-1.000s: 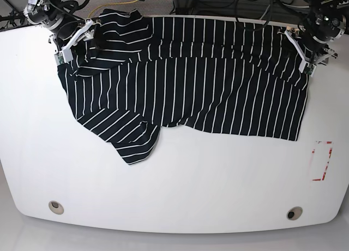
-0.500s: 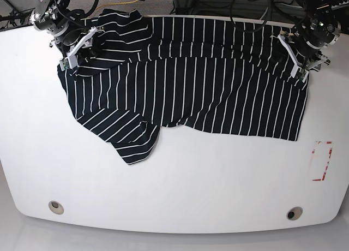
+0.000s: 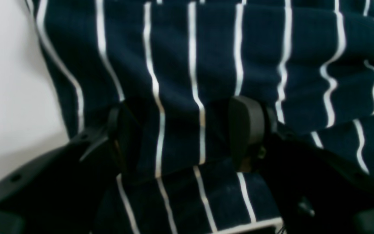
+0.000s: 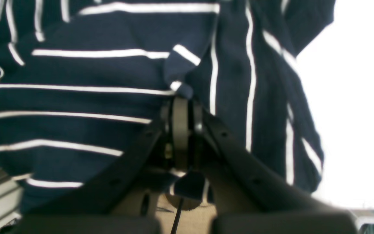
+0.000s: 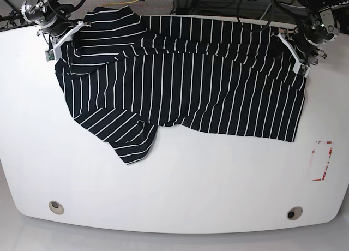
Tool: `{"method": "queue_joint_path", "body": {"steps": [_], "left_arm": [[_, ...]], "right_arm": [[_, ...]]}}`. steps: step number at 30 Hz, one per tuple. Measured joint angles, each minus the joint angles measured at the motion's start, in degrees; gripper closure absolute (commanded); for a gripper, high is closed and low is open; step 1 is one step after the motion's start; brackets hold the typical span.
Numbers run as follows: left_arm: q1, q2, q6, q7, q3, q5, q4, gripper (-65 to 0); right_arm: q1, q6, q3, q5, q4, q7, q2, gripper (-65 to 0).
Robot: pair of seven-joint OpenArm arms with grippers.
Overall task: Fold the T-shirt properly
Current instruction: 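Hold the shirt edge with both grippers and tug it back taut, then reach both grippers forward to the shirt's hem corners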
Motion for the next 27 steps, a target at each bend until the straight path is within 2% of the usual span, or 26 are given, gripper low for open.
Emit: {"method": "queue_joint_path", "body": {"steps": [2, 4, 10, 12, 17, 22, 27], "left_arm": [[-0.13, -0.15, -0.02, -0.26, -0.04, -0.24, -0.33, -38.3], [-0.22, -0.48, -0.15, -0.39, -0.04, -0.31, -0.42, -38.3], [-0.22, -0.46, -0.17, -0.37, -0.04, -0.33, -0.42, -38.3], [-0.22, -0.46, -0.17, -0.37, -0.04, -0.33, -0.39, -38.3], [-0.22, -0.46, -0.17, -0.37, -0.04, -0.35, -0.33, -38.3], [-0.2, -0.42, -0.15, -0.09, -0.04, -0.2, 0.33, -38.3], [0.66, 1.4, -0.31, 2.25, -4.63, 1.01, 5.7, -38.5]], "right_arm": [[0.13, 0.02, 0.7, 0.2, 0.09, 0.0, -0.02, 0.0], [0.26, 0.0, 1.36, 0.31, 0.2, 0.26, 0.17, -3.2], [0.2, 0.15, 1.73, 0.15, 0.2, 0.2, 1.62, -25.8], [0.24, 0.15, 1.84, 0.17, 0.2, 0.17, 1.6, -29.2], [1.99, -0.35, 9.6, -0.44, 0.2, 0.2, 1.46, -29.6], [2.71, -0.44, 9.66, -0.33, 1.2, -2.32, 2.03, -29.6], [4.26, -0.02, 9.51, 5.07, 4.07, -3.06, 1.6, -29.8]]}}
